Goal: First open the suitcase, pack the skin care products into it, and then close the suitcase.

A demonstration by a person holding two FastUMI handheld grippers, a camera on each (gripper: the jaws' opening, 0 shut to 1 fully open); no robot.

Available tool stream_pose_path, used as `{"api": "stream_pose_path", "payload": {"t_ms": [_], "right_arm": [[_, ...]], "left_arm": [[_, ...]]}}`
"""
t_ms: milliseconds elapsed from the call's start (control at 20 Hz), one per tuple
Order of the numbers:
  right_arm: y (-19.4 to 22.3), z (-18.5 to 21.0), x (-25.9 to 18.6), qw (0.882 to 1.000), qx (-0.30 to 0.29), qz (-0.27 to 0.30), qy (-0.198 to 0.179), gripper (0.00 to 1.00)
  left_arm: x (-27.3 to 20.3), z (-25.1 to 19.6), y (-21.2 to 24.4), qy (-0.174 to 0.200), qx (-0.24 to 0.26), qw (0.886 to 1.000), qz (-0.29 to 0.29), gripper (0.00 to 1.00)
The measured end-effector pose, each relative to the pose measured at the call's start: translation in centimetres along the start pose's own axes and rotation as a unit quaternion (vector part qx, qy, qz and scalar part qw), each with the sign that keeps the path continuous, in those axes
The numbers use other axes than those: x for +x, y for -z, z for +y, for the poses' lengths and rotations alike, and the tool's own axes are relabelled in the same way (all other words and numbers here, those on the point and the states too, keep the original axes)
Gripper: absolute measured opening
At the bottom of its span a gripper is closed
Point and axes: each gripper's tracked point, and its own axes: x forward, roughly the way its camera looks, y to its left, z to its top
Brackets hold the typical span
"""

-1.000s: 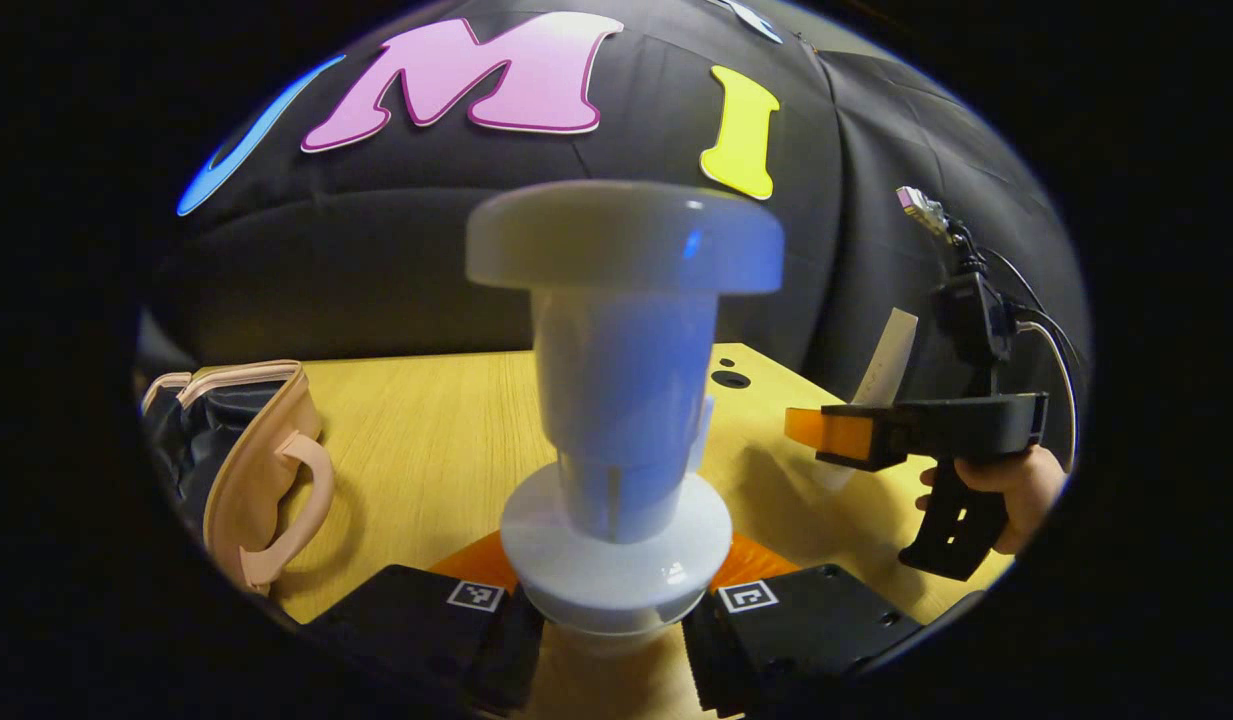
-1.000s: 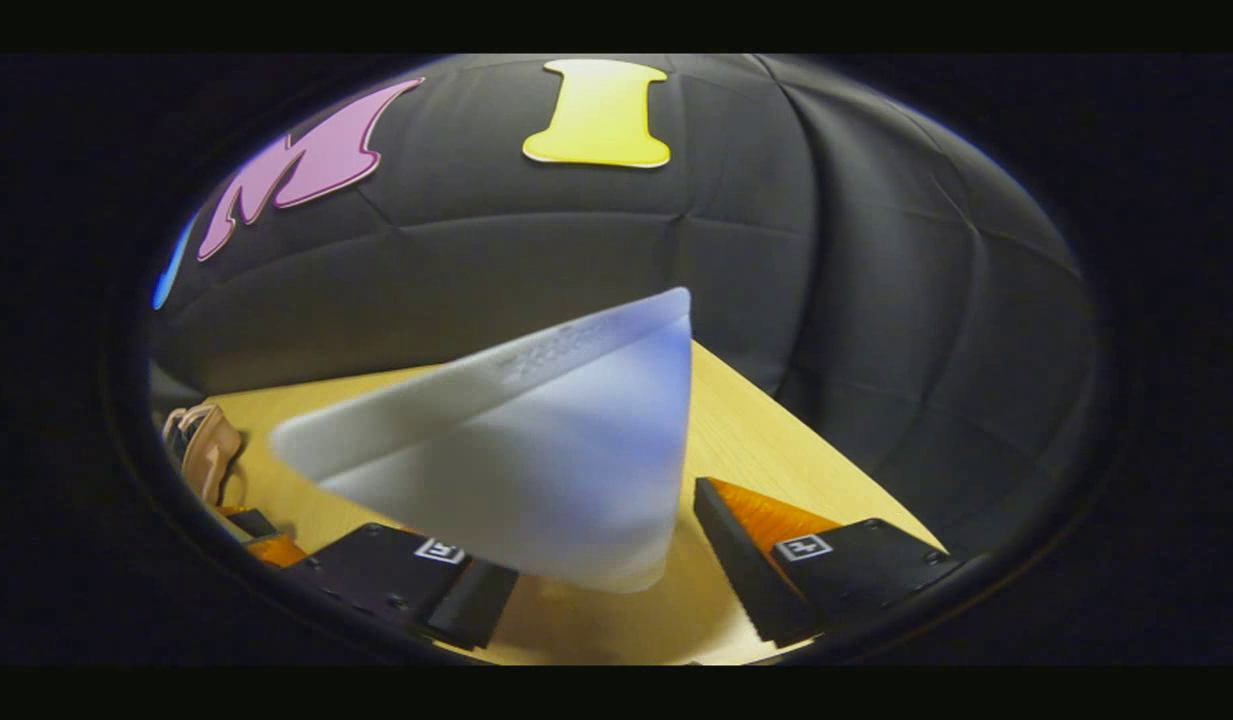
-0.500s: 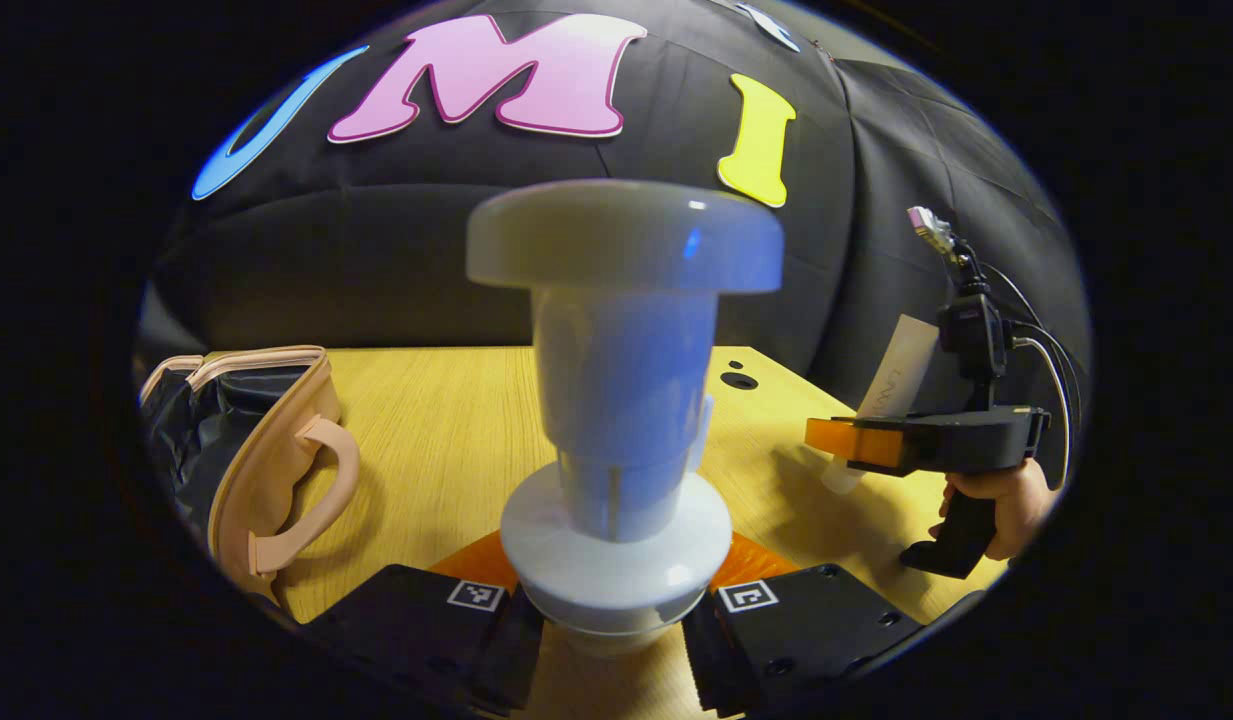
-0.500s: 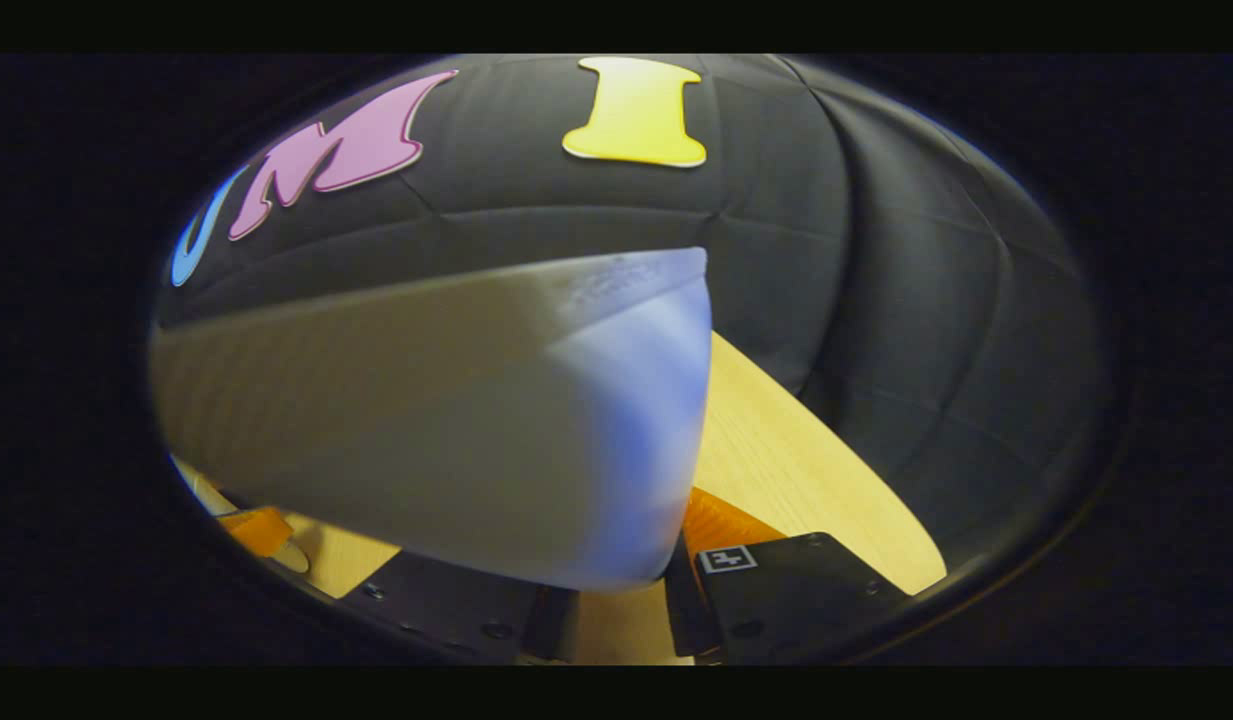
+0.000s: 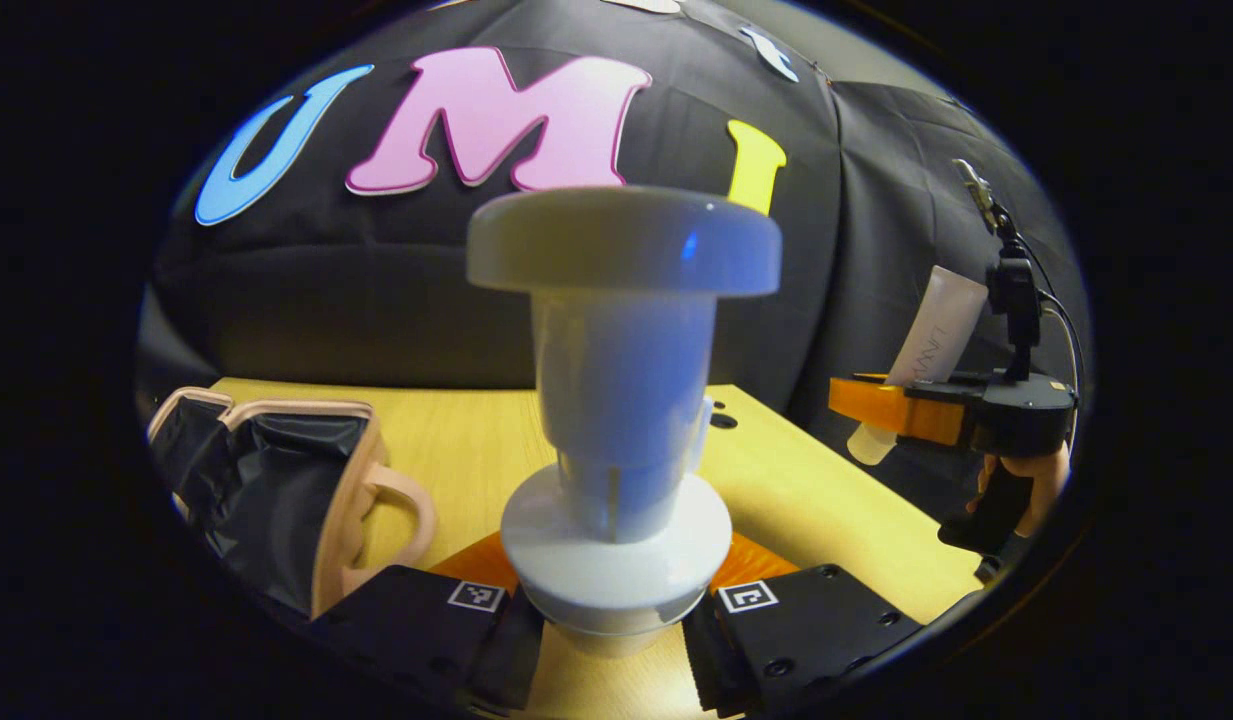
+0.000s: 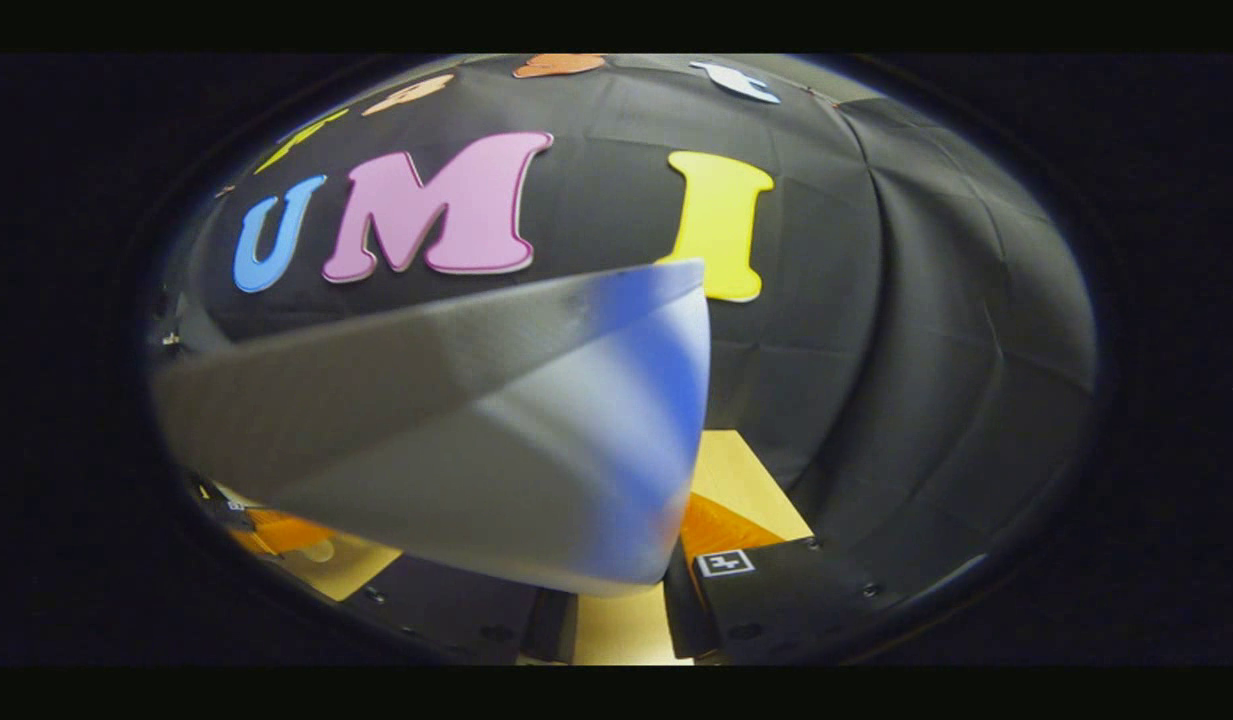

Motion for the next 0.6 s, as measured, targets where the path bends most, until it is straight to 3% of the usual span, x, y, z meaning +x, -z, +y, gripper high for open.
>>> {"api": "stream_pose_path", "payload": {"t_ms": [300,600], "right_arm": [[-6.8,6.4,-4.6,0.998,-0.034,-0.029,-0.044,0.43],[-8.7,16.6,-5.8,0.994,-0.033,-0.035,-0.103,0.43]], "left_arm": [[-5.1,6.0,-5.0,-0.026,-0.001,0.999,-0.018,0.62],[-8.0,17.2,-6.3,-0.078,-0.02,0.997,-0.007,0.63]]}}
